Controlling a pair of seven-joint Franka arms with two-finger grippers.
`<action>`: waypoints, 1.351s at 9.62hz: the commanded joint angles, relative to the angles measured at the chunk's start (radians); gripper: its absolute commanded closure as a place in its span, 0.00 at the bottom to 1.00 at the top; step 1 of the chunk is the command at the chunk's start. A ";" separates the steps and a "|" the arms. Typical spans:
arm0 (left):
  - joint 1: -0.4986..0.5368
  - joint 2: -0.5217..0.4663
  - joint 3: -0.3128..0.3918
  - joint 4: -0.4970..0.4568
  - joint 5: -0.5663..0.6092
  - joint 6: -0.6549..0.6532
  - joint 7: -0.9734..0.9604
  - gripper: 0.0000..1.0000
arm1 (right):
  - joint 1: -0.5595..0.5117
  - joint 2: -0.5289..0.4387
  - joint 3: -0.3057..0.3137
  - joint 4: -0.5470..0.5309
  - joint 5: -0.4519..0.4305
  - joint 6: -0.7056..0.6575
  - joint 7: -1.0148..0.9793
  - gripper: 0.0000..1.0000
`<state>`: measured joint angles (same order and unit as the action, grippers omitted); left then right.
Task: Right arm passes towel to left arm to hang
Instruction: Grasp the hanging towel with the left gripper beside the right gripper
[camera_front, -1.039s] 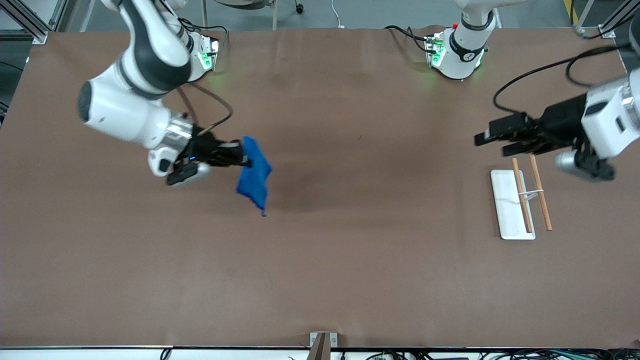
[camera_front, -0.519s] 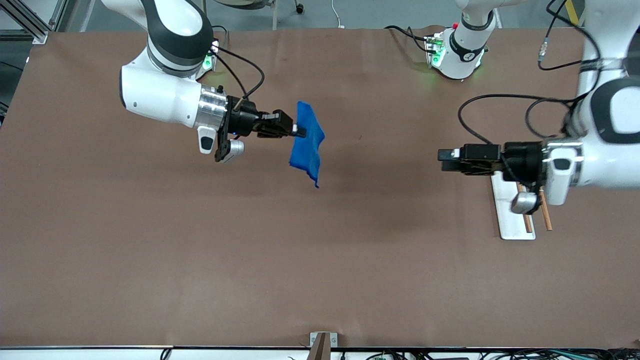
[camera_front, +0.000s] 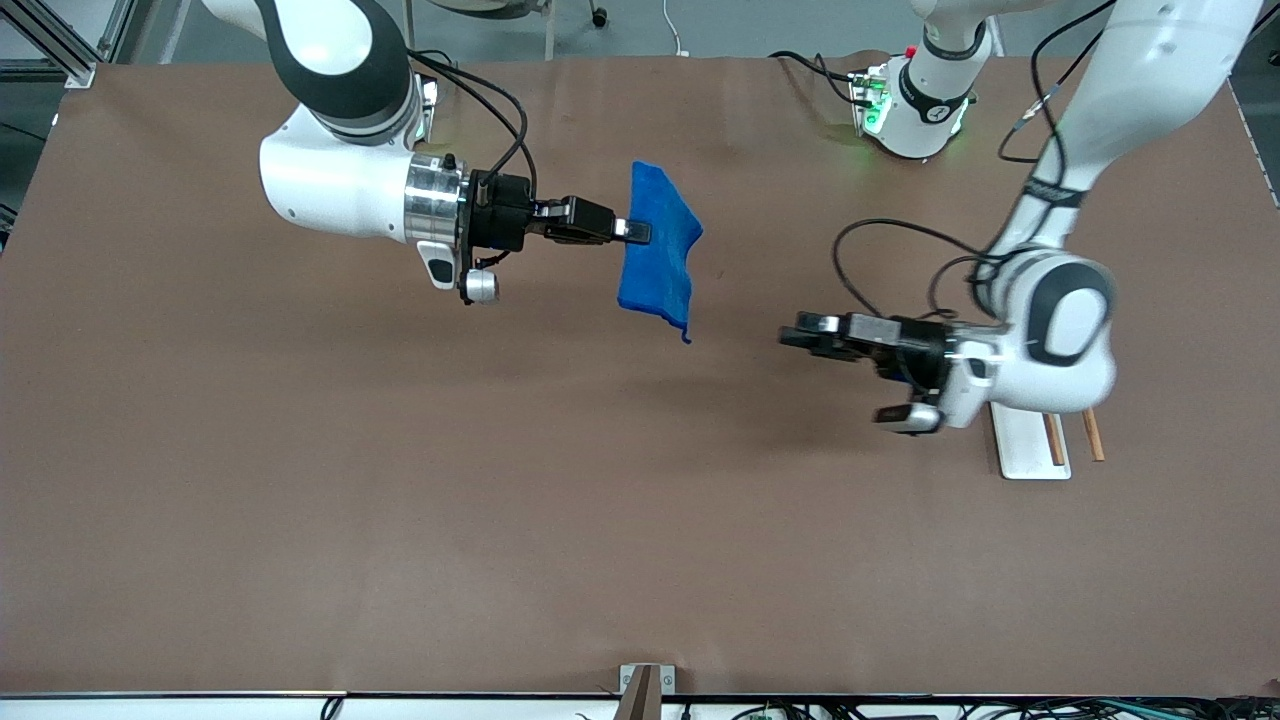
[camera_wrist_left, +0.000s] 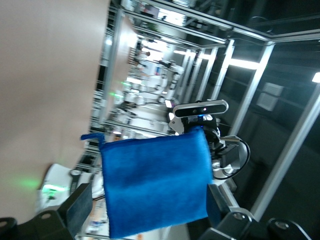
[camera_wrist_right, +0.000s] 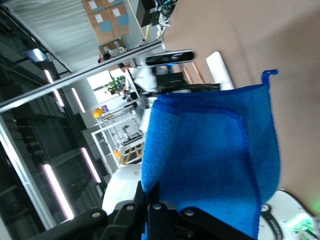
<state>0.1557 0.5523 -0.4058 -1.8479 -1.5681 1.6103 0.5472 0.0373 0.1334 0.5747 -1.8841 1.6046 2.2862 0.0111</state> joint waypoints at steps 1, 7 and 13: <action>0.005 0.134 -0.080 -0.016 -0.096 -0.012 0.101 0.00 | 0.013 0.061 0.005 0.045 0.087 0.003 -0.002 1.00; -0.028 0.228 -0.139 -0.027 -0.208 -0.104 0.266 0.00 | 0.038 0.103 0.005 0.088 0.100 0.053 -0.003 1.00; -0.053 0.265 -0.171 -0.021 -0.287 -0.130 0.329 0.26 | 0.044 0.118 0.005 0.091 0.100 0.059 -0.011 1.00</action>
<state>0.0828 0.7969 -0.5717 -1.8626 -1.8467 1.4806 0.8525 0.0746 0.2424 0.5760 -1.8131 1.6829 2.3324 0.0095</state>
